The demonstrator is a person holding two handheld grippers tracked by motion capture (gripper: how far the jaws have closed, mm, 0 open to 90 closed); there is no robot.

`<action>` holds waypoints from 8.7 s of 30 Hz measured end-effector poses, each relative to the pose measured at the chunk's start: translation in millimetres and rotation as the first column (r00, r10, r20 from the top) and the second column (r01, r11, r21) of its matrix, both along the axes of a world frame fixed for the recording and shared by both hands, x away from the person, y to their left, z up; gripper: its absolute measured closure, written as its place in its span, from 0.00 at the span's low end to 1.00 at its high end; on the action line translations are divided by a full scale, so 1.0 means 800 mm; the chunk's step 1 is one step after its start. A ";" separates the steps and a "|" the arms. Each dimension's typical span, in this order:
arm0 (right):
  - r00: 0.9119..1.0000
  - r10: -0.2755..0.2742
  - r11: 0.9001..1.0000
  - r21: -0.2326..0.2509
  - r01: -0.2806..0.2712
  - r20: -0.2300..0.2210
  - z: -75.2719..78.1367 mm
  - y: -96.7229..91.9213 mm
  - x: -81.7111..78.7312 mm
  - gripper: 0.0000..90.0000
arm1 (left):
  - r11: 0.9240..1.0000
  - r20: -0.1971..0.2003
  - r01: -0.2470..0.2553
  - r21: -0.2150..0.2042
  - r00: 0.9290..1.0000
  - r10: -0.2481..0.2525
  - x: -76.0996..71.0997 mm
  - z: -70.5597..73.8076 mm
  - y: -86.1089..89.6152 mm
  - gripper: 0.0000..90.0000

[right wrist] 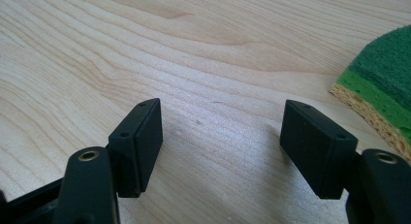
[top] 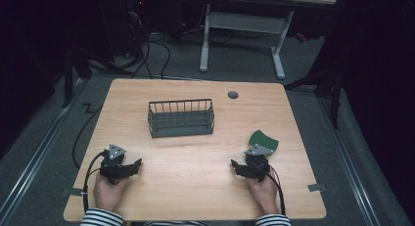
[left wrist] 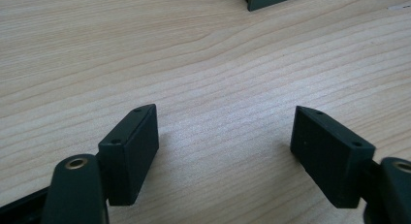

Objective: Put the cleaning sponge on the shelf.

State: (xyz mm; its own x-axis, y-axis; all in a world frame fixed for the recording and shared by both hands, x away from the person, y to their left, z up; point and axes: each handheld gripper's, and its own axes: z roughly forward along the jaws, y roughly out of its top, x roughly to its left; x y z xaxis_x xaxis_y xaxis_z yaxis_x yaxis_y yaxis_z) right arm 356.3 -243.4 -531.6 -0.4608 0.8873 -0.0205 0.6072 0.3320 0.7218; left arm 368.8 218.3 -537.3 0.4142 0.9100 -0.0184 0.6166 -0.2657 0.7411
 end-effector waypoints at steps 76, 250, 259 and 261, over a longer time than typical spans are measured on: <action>0.996 -0.015 1.000 0.026 0.017 -0.085 0.040 0.097 0.149 0.78 | 0.992 0.005 0.111 -0.066 0.994 -0.111 0.105 0.045 -0.046 0.68; 0.983 0.038 0.991 -0.120 -0.061 -0.181 0.063 -0.079 0.099 0.28 | 1.000 -0.001 0.002 0.004 1.000 -0.002 0.017 0.000 -0.004 0.28; 0.983 0.028 0.996 -0.080 -0.044 -0.182 0.067 -0.070 0.090 0.28 | 1.000 -0.002 0.009 0.002 1.000 -0.009 0.017 0.000 -0.004 0.27; 0.984 0.030 0.998 -0.051 -0.039 -0.173 0.074 -0.069 0.087 0.28 | 1.000 -0.002 0.012 0.002 1.000 -0.012 0.017 0.000 -0.004 0.27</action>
